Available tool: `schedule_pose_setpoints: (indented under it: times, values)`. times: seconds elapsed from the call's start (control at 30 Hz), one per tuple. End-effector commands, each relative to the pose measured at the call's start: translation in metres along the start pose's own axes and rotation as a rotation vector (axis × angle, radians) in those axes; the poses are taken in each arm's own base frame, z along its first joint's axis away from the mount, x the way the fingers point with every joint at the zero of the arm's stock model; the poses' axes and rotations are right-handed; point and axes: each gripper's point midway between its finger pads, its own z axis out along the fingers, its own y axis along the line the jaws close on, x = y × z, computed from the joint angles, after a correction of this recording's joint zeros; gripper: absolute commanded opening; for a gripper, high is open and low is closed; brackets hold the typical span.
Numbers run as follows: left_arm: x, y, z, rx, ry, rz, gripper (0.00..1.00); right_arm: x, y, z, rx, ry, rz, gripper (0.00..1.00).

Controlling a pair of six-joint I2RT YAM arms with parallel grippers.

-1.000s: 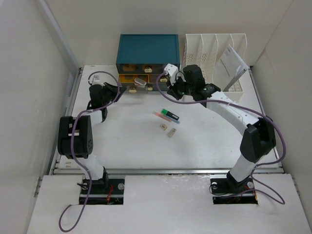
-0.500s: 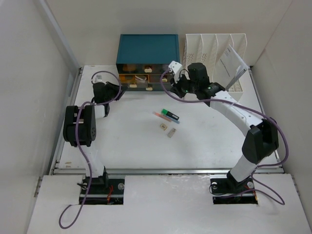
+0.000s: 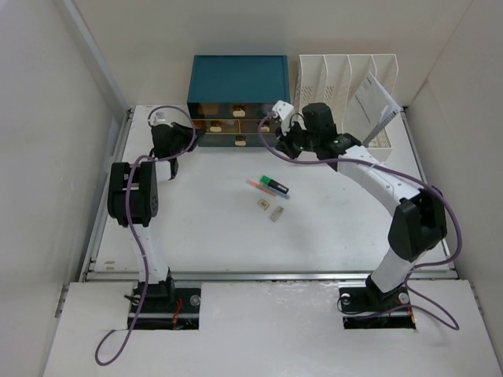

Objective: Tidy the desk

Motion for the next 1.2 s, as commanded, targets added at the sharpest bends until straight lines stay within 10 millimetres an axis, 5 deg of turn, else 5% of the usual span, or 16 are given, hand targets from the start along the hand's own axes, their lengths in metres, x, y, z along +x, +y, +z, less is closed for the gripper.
schedule_pose_setpoints:
  times: [0.0, 0.23, 0.4, 0.53, 0.8, 1.0, 1.17]
  values:
    - [-0.016, -0.022, 0.007, 0.07, -0.043, 0.023, 0.0, -0.007, -0.005, 0.002, 0.005, -0.032, -0.016, 0.07]
    - [-0.01, -0.017, 0.007, 0.074, -0.023, 0.022, 0.0, -0.007, -0.008, 0.004, 0.014, -0.027, -0.024, 0.07]
    - [-0.002, -0.026, -0.019, 0.09, -0.019, 0.054, 0.41, 0.002, -0.012, 0.01, 0.028, -0.002, -0.046, 0.12]
    - [0.001, -0.047, -0.036, 0.138, -0.031, 0.063, 0.52, 0.01, -0.02, 0.016, 0.06, 0.021, -0.052, 0.22]
    - [0.05, -0.047, -0.045, 0.211, 0.049, 0.042, 0.49, 0.019, -0.033, 0.012, 0.104, 0.044, -0.05, 0.3]
    - [0.088, -0.042, -0.044, 0.312, 0.074, -0.182, 0.42, 0.016, -0.037, 0.007, 0.092, 0.025, -0.024, 0.31]
    - [0.095, -0.043, -0.031, 0.276, 0.021, -0.187, 0.39, 0.016, -0.047, 0.0, 0.1, 0.013, -0.004, 0.31]
